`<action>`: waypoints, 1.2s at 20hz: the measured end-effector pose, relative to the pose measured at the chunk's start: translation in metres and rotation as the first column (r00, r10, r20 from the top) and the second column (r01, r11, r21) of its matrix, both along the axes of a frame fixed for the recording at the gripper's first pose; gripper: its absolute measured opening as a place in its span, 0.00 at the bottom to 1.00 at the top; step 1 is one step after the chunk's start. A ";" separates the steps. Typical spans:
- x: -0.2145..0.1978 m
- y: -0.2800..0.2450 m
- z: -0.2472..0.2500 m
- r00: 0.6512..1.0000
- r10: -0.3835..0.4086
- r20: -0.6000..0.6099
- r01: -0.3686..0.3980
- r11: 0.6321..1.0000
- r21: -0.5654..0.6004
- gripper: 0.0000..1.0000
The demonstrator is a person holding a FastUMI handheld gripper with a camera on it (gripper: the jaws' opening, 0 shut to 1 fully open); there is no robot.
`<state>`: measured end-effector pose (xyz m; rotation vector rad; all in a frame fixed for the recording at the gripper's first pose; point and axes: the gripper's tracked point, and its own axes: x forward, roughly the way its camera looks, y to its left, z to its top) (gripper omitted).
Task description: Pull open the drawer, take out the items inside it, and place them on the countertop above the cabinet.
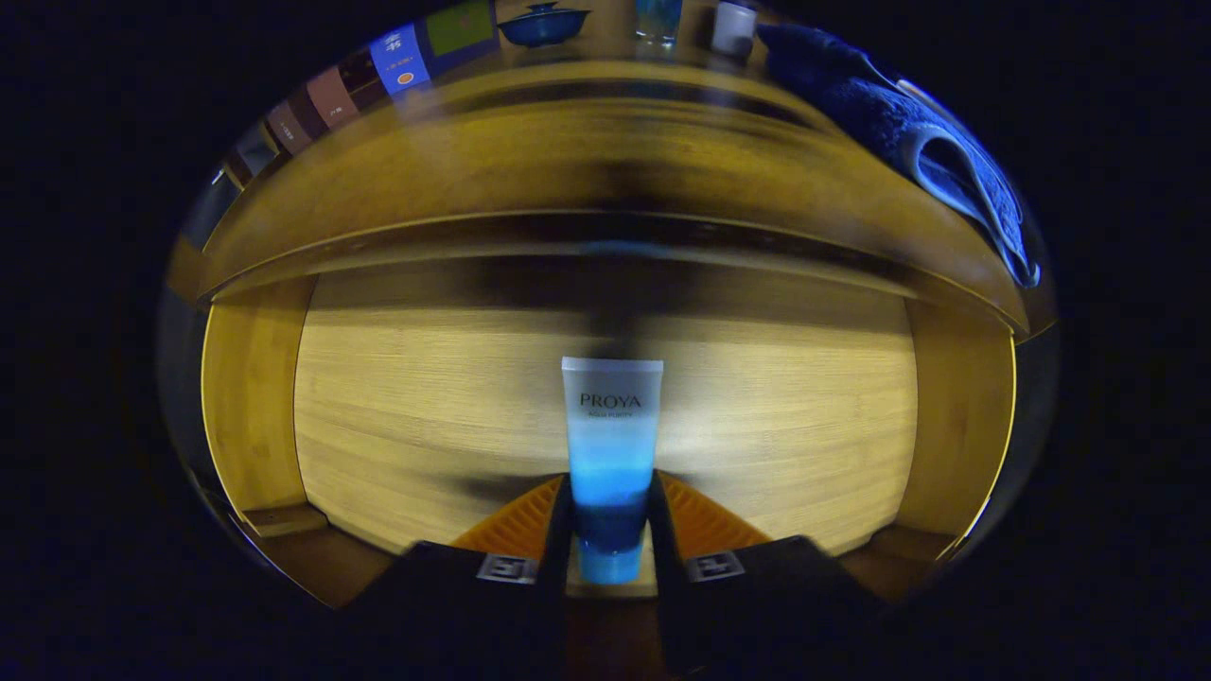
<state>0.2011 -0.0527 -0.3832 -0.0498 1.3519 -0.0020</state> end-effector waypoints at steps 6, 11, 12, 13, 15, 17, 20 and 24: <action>-0.012 0.014 0.044 0.997 0.001 0.073 -0.010 0.993 0.121 0.29; -0.019 0.021 0.116 0.986 0.037 0.165 -0.071 0.975 0.209 0.29; -0.016 0.024 0.129 0.981 0.037 0.188 -0.078 0.974 0.214 0.29; -0.010 0.024 0.144 0.977 0.037 0.210 -0.084 0.972 0.218 0.29; 0.008 0.023 0.168 0.967 0.026 0.252 -0.085 0.971 0.224 0.29; 0.035 0.016 0.180 0.959 0.007 0.284 -0.067 0.977 0.202 0.29; 0.079 0.010 0.178 0.955 -0.030 0.296 -0.026 0.983 0.184 0.29; 0.113 0.000 0.149 0.963 -0.051 0.265 0.018 0.992 0.126 0.28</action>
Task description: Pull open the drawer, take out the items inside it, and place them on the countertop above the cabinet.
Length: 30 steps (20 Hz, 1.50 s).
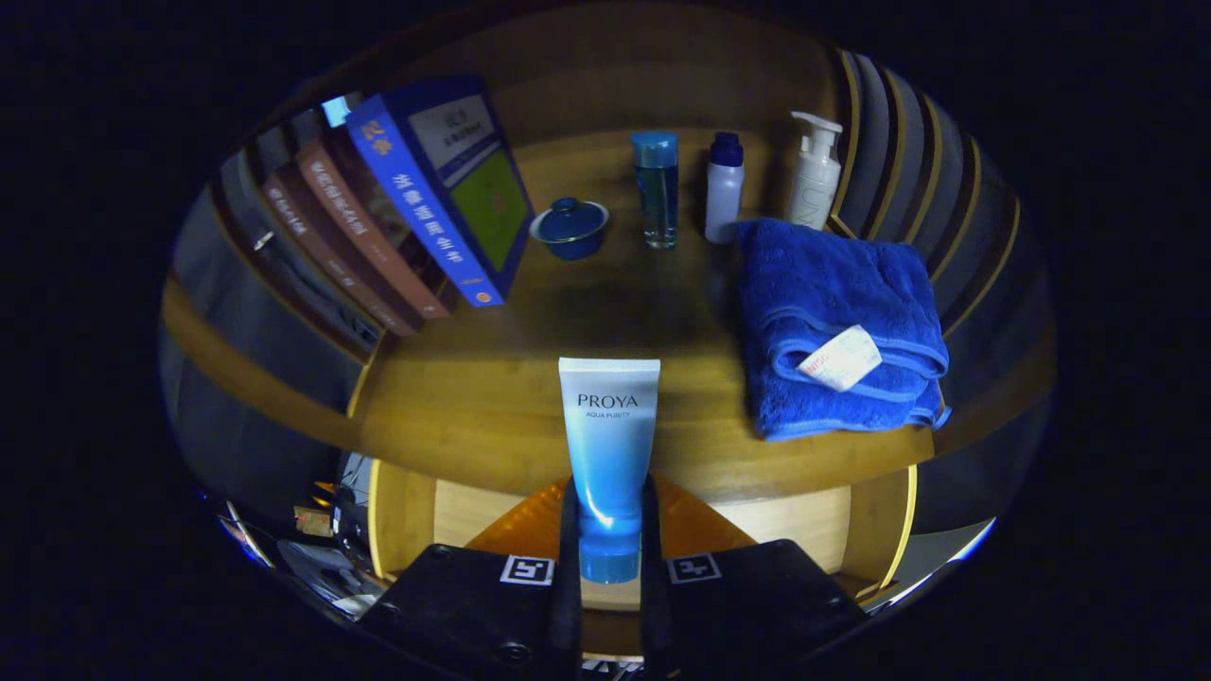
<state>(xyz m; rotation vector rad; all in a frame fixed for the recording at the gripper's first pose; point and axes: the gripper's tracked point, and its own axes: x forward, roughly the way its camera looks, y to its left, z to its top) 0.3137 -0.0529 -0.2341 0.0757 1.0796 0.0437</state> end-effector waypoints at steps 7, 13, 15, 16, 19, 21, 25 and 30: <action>0.035 -0.013 -0.026 0.998 -0.011 -0.068 0.005 0.996 -0.086 0.29; 0.050 -0.017 -0.031 0.996 -0.018 -0.092 0.008 0.994 -0.106 0.44; 0.049 -0.014 -0.028 0.997 -0.022 -0.076 0.015 0.995 -0.094 0.67; 0.051 -0.012 -0.027 0.998 -0.021 -0.061 0.016 0.997 -0.081 0.78; 0.049 -0.005 -0.006 0.999 -0.032 0.024 0.033 0.999 -0.023 0.99; 0.043 0.001 0.012 0.994 -0.033 0.105 0.032 0.999 0.013 1.00; 0.012 0.009 0.045 0.960 -0.018 0.280 0.007 0.999 0.039 0.99; -0.042 0.028 0.097 0.841 -0.013 0.541 -0.035 0.996 0.079 0.99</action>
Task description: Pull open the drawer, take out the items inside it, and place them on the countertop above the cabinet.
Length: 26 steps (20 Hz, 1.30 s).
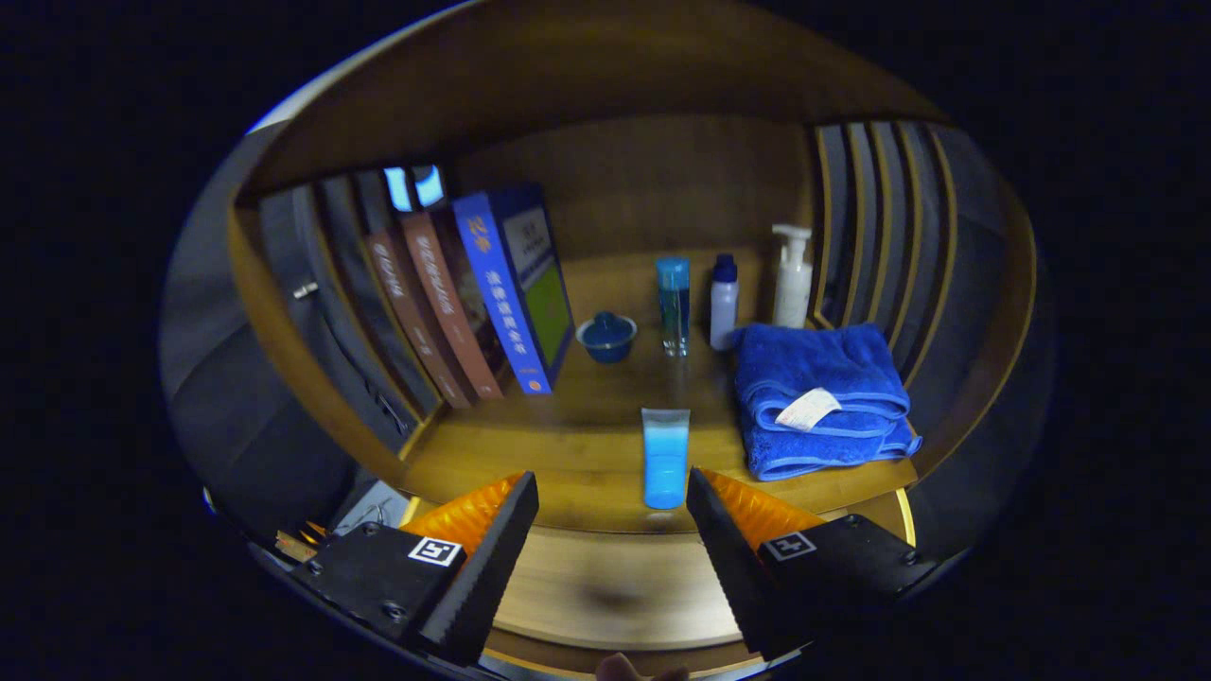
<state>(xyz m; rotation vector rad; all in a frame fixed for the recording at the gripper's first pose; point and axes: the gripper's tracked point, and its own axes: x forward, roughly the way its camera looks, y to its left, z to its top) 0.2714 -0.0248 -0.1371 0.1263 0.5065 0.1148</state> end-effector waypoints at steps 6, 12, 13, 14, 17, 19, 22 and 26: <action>-0.069 0.020 0.069 0.952 0.029 0.304 -0.036 0.999 0.015 0.99; -0.113 0.078 0.079 0.898 0.115 0.425 -0.158 0.985 0.066 0.99; -0.118 0.086 0.077 0.889 0.122 0.442 -0.171 0.983 0.073 0.99; -0.122 0.094 0.073 0.879 0.133 0.457 -0.191 0.978 0.083 0.99; -0.131 0.106 0.055 0.870 0.150 0.470 -0.220 0.971 0.098 0.99; -0.136 0.104 0.040 0.879 0.172 0.444 -0.230 0.970 0.080 0.99; -0.145 0.090 0.027 0.880 0.181 0.439 -0.232 0.970 0.066 0.99; -0.152 0.038 0.000 0.880 0.158 0.449 -0.142 0.987 -0.069 0.99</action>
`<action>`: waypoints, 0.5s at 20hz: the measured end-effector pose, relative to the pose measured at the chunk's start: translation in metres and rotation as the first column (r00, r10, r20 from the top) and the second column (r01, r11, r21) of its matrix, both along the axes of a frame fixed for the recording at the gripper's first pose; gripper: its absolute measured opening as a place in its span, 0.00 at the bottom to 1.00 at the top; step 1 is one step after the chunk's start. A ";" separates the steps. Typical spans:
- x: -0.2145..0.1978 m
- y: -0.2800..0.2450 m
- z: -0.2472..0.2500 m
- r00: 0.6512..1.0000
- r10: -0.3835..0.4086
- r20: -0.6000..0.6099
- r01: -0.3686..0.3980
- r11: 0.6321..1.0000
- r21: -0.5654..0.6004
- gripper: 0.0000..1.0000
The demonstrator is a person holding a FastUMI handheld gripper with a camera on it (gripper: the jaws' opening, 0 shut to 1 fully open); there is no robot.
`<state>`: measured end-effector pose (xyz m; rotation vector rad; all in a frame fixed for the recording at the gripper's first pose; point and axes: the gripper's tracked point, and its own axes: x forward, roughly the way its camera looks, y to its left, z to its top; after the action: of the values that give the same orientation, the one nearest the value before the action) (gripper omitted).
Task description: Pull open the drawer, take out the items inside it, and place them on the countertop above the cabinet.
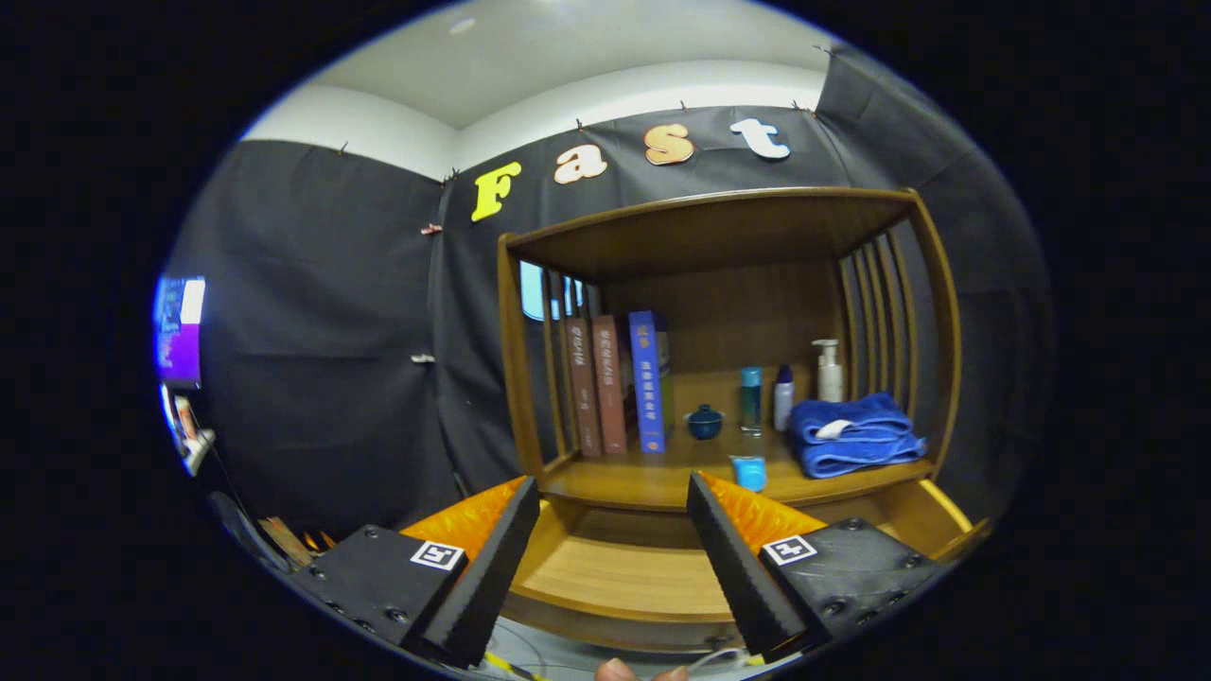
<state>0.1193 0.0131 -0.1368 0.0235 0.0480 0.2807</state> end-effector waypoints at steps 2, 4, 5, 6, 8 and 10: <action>-0.006 -0.024 -0.023 0.999 -0.048 -0.004 0.048 0.996 -0.071 0.99; -0.016 -0.043 -0.054 0.996 -0.080 -0.036 0.075 0.989 -0.128 0.99; -0.023 -0.049 -0.068 0.995 -0.084 -0.052 0.075 0.986 -0.152 0.99; -0.029 -0.054 -0.082 0.994 -0.088 -0.070 0.074 0.980 -0.186 0.99; -0.042 -0.064 -0.105 0.992 -0.089 -0.088 0.063 0.963 -0.262 0.99; -0.054 -0.077 -0.125 0.990 -0.108 -0.090 0.073 0.943 -0.326 0.99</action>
<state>0.0650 -0.0636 -0.2621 -0.2846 0.1981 0.1763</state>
